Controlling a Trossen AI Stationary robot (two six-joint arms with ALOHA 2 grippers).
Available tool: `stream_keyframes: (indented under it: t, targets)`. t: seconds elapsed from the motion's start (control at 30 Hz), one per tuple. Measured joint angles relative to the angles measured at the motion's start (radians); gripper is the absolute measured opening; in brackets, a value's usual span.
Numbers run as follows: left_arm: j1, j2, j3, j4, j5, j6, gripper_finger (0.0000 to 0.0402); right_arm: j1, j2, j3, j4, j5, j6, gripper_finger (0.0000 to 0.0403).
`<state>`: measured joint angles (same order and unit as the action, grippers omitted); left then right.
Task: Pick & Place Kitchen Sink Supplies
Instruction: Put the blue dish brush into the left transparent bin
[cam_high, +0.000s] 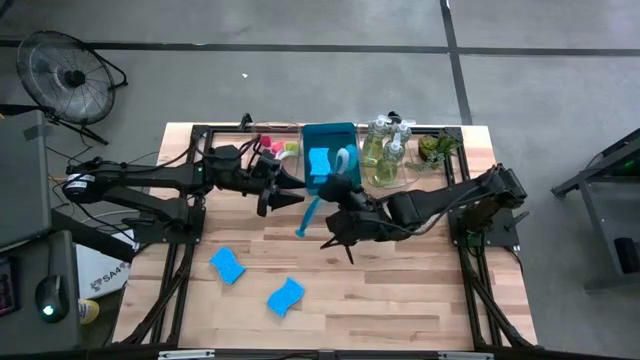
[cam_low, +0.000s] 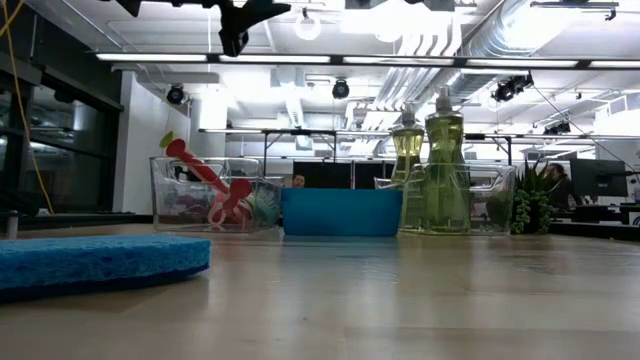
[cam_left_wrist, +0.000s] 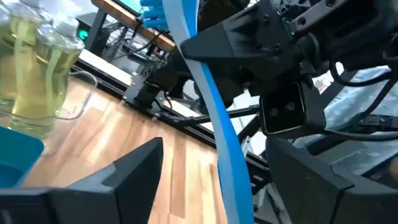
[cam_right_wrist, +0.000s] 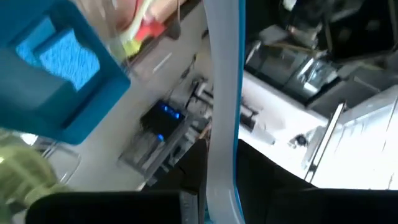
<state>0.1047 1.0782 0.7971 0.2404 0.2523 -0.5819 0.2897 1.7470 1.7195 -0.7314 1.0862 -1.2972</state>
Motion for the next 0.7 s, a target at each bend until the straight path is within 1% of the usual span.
stream_keyframes:
  t: [0.17,0.33,0.43,0.5,0.6,0.7]
  targets:
    - [0.0,0.0,0.0,-0.001,0.027,-0.034,0.0287,0.0,0.0,0.0,0.094,-0.121,-0.121,0.0051]
    - [0.0,0.0,0.0,-0.003,0.029,-0.052,0.0287,-0.007,0.001,0.0,0.218,-0.136,-0.221,0.0051]
    - [0.0,0.008,0.0,0.007,0.031,-0.06,0.0287,-0.013,0.001,0.0,0.245,-0.2,-0.253,0.0051]
    - [0.0,0.018,0.0,0.04,0.055,-0.075,0.0287,-0.02,0.001,0.0,0.246,-0.241,-0.278,0.0051]
    - [0.0,0.04,0.01,0.114,0.088,-0.087,0.0287,-0.034,0.001,0.0,0.251,-0.257,-0.278,0.0051]
    - [0.0,0.069,0.035,0.108,0.123,-0.089,0.0287,-0.05,0.001,0.0,0.259,-0.245,-0.282,0.0051]
